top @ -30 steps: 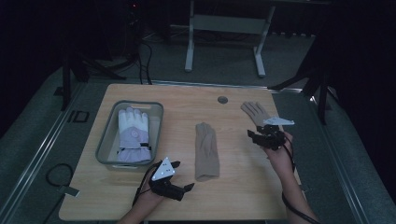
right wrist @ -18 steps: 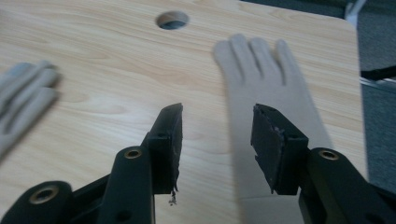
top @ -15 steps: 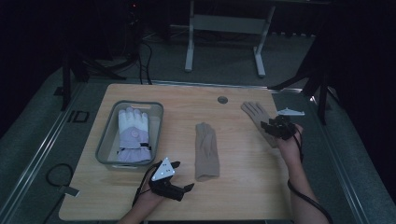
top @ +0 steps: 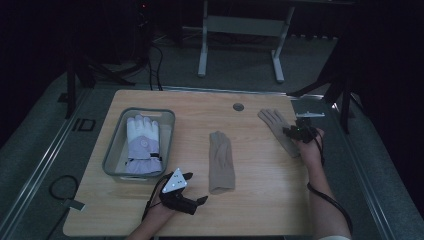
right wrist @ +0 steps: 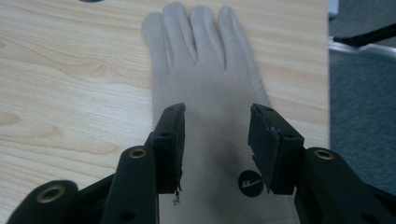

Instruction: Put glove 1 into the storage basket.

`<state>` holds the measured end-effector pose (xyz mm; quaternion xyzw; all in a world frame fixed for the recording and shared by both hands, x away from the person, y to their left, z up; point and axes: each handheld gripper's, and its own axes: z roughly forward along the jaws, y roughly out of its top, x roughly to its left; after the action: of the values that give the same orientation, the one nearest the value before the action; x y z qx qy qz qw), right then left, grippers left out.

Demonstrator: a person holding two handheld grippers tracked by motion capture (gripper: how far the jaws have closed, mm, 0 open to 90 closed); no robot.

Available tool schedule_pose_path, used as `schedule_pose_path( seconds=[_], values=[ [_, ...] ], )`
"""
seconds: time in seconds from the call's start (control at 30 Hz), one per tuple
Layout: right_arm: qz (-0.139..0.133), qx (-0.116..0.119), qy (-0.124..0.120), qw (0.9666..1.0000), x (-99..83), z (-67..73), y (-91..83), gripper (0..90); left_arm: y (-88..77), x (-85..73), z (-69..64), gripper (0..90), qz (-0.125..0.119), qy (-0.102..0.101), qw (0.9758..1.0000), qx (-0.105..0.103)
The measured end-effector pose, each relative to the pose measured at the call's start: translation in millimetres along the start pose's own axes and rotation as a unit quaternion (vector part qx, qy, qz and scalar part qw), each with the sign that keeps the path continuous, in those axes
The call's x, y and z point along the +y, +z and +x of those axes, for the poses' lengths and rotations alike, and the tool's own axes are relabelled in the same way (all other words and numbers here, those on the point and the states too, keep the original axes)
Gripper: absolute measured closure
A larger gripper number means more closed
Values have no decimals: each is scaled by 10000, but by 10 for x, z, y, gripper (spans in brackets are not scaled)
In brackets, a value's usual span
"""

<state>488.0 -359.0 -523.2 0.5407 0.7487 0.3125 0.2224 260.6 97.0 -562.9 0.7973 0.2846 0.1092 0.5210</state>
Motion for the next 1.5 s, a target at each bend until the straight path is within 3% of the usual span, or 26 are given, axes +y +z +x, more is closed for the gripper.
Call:
schedule_pose_path(
  seconds=[0.17,0.2,0.23,0.37,0.4,0.47,0.5,0.6,0.7,0.8,1.07,1.2,1.27,1.4,1.5],
  values=[
    [145,-3,-55,9999,-53,-15,111,511,-2,-1,4,32,13,-17,10000,0],
    [276,-86,-115,9995,-81,-18,155,535,-4,-2,5,32,8,-26,10000,-4],
    [210,-13,34,9998,-118,-35,181,546,-6,-3,6,32,5,-39,10000,-5],
    [213,-77,83,9997,-122,-35,176,636,-6,-3,2,32,9,-36,10000,-18],
    [232,-229,222,9992,-114,-35,171,739,-3,-2,4,32,14,-49,10000,-31],
    [216,-233,389,9987,-119,-20,168,805,0,0,6,32,29,-51,10000,-28],
    [200,-255,405,9987,-123,-11,166,820,0,0,6,32,28,-47,10000,-27],
    [162,-78,800,9966,-146,-27,143,843,0,-2,0,32,29,-43,10000,-18],
    [173,-13,869,9961,-161,-3,113,850,2,0,0,32,43,-32,10000,-11],
    [125,9,842,9964,-157,77,43,851,1,-1,-1,32,37,-36,10000,-3],
    [-32,-547,287,9981,-235,515,-334,851,2,2,8,32,44,-35,10000,6],
    [-105,-687,224,9973,-333,631,-557,851,-5,5,-6,32,33,-10,10000,0],
    [-186,-667,374,9969,-382,636,-666,851,-4,8,-8,32,52,12,10000,4],
    [-239,-861,556,9944,-515,690,-838,851,-4,9,-7,32,68,15,10000,1],
    [-218,-810,880,9926,-667,741,-911,851,-5,10,-9,32,58,22,10000,-4]
  ],
)
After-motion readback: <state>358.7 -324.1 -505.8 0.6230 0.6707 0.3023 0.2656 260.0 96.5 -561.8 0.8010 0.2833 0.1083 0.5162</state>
